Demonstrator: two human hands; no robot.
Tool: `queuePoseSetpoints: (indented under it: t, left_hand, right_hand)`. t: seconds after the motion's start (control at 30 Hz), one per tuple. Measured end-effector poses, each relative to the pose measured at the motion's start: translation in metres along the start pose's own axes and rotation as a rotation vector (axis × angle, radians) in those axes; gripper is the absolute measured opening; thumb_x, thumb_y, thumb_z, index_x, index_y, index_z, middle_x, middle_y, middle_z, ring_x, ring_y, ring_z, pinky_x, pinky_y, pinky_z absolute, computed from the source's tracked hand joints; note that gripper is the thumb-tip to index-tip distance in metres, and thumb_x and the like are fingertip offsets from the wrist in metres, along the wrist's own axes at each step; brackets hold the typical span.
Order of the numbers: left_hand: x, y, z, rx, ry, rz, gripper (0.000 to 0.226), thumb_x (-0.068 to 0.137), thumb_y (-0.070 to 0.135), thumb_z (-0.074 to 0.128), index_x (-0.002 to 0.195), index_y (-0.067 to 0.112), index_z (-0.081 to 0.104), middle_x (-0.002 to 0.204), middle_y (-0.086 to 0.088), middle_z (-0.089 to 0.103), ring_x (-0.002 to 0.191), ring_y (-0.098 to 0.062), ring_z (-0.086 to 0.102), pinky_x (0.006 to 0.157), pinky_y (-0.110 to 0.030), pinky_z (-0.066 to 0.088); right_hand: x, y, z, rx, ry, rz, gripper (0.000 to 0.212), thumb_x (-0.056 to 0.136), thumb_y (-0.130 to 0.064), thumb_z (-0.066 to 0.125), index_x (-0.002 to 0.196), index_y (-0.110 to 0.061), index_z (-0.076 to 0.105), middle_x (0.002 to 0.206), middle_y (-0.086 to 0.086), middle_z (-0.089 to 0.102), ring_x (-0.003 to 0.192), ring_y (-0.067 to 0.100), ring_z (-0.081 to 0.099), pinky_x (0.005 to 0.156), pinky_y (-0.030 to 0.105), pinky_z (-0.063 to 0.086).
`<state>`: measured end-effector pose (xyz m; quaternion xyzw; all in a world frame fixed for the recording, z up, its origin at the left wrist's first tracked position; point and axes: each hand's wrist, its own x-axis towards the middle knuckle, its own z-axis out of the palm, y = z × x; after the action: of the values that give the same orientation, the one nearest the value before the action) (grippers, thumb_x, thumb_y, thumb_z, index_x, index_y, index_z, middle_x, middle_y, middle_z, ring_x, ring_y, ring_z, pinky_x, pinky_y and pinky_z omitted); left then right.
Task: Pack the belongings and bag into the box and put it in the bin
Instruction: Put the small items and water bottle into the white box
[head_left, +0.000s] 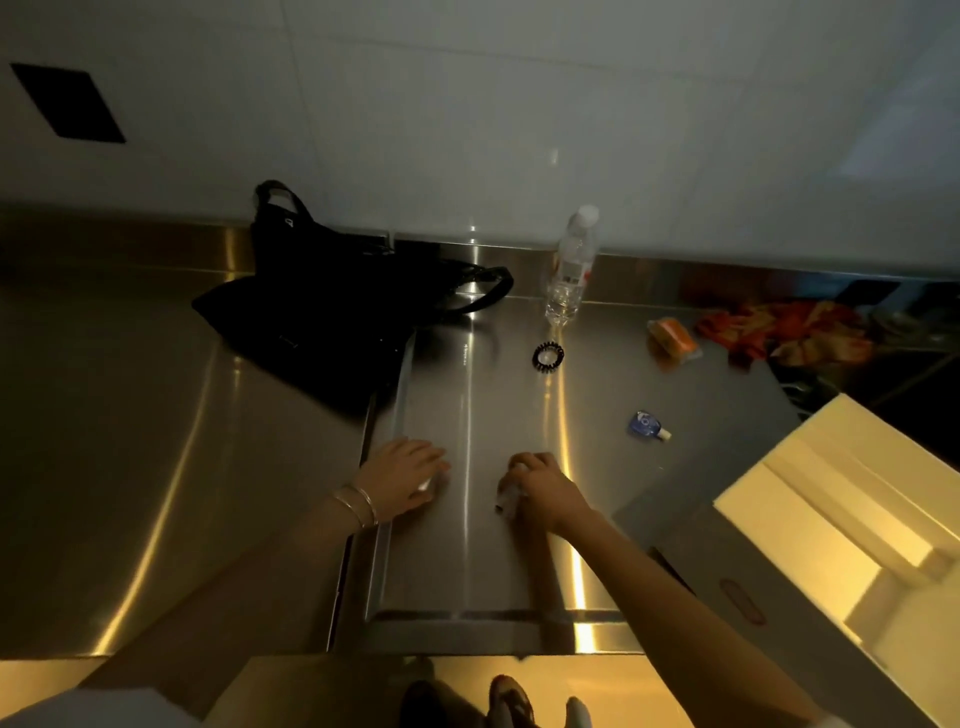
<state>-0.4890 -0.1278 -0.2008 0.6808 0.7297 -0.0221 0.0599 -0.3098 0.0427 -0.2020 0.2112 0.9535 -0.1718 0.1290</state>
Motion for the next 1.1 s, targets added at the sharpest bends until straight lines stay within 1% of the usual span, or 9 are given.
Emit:
queuePoseSetpoints:
  t: [0.13, 0.27, 0.43, 0.53, 0.63, 0.7, 0.77, 0.93, 1.1]
  left_hand:
    - [0.026, -0.010, -0.001, -0.093, 0.014, 0.055, 0.049, 0.062, 0.017, 0.083, 0.108, 0.010, 0.065, 0.112, -0.014, 0.068, 0.101, -0.034, 0.064, 0.079, -0.047, 0.055]
    - [0.062, -0.010, -0.009, -0.121, 0.074, 0.080, 0.052, 0.055, 0.011, 0.086, 0.102, 0.008, 0.067, 0.106, -0.017, 0.069, 0.094, -0.035, 0.067, 0.074, -0.043, 0.056]
    - [0.105, -0.006, -0.013, -0.209, 0.082, 0.069, 0.045, 0.079, 0.012, 0.068, 0.122, 0.007, 0.056, 0.132, -0.019, 0.053, 0.121, -0.035, 0.049, 0.098, -0.044, 0.043]
    - [0.129, -0.012, -0.013, -0.206, 0.073, 0.045, 0.045, 0.084, 0.014, 0.062, 0.128, 0.010, 0.050, 0.139, -0.015, 0.046, 0.127, -0.031, 0.042, 0.103, -0.040, 0.037]
    - [0.151, -0.019, -0.012, -0.210, 0.064, 0.045, 0.048, 0.084, 0.015, 0.061, 0.130, 0.011, 0.048, 0.141, -0.014, 0.043, 0.129, -0.030, 0.040, 0.104, -0.039, 0.037]
    - [0.165, -0.019, -0.015, -0.226, 0.056, 0.027, 0.048, 0.087, 0.024, 0.057, 0.133, 0.015, 0.045, 0.143, -0.011, 0.041, 0.131, -0.027, 0.038, 0.104, -0.038, 0.035]
    - [0.178, -0.015, -0.018, -0.258, 0.074, 0.016, 0.047, 0.089, 0.029, 0.055, 0.133, 0.016, 0.044, 0.143, -0.010, 0.040, 0.131, -0.027, 0.036, 0.106, -0.038, 0.032]
    - [0.204, -0.005, -0.028, -0.295, 0.121, 0.023, 0.045, 0.090, 0.024, 0.052, 0.132, 0.012, 0.044, 0.139, -0.011, 0.045, 0.128, -0.026, 0.040, 0.105, -0.037, 0.033]
    - [0.215, -0.005, -0.031, -0.314, 0.153, 0.010, 0.042, 0.089, 0.024, 0.046, 0.128, 0.010, 0.049, 0.134, -0.013, 0.050, 0.125, -0.029, 0.043, 0.103, -0.038, 0.035]
  right_hand:
    - [0.005, 0.012, -0.002, 0.024, 0.069, 0.087, 0.037, 0.083, -0.003, 0.053, 0.116, -0.020, 0.056, 0.138, 0.005, 0.038, 0.123, 0.029, 0.030, 0.097, 0.035, 0.039]
    - [0.020, 0.023, -0.008, 0.023, 0.081, 0.097, 0.034, 0.084, -0.006, 0.053, 0.114, -0.020, 0.058, 0.139, 0.006, 0.037, 0.122, 0.030, 0.032, 0.098, 0.033, 0.036]
    - [0.047, 0.043, -0.031, 0.040, 0.099, 0.127, 0.037, 0.082, -0.003, 0.055, 0.118, -0.014, 0.057, 0.143, 0.012, 0.035, 0.125, 0.032, 0.034, 0.102, 0.030, 0.031]
    - [0.059, 0.064, -0.050, 0.008, 0.140, 0.174, 0.049, 0.084, -0.003, 0.053, 0.129, -0.020, 0.047, 0.149, 0.008, 0.028, 0.133, 0.033, 0.025, 0.107, 0.040, 0.030]
    - [0.063, 0.091, -0.067, 0.008, 0.144, 0.417, 0.060, 0.082, -0.009, 0.058, 0.135, -0.027, 0.035, 0.150, 0.010, 0.018, 0.134, 0.042, 0.014, 0.101, 0.062, 0.031]
    - [0.060, 0.114, -0.071, 0.107, 0.120, 0.647, 0.055, 0.083, -0.012, 0.057, 0.131, -0.025, 0.035, 0.143, 0.015, 0.019, 0.128, 0.047, 0.021, 0.099, 0.062, 0.034]
    - [0.055, 0.137, -0.068, 0.148, 0.093, 0.758, 0.040, 0.087, -0.016, 0.050, 0.125, -0.018, 0.040, 0.136, 0.019, 0.029, 0.123, 0.044, 0.032, 0.099, 0.055, 0.037]
    - [0.063, 0.151, -0.063, 0.130, 0.145, 0.655, 0.030, 0.089, -0.012, 0.045, 0.118, -0.008, 0.047, 0.126, 0.021, 0.039, 0.115, 0.041, 0.039, 0.096, 0.042, 0.037]
    - [0.089, 0.148, -0.082, 0.211, 0.149, 0.261, 0.039, 0.083, -0.011, 0.057, 0.122, -0.017, 0.053, 0.132, 0.013, 0.043, 0.117, 0.032, 0.043, 0.100, 0.040, 0.038]
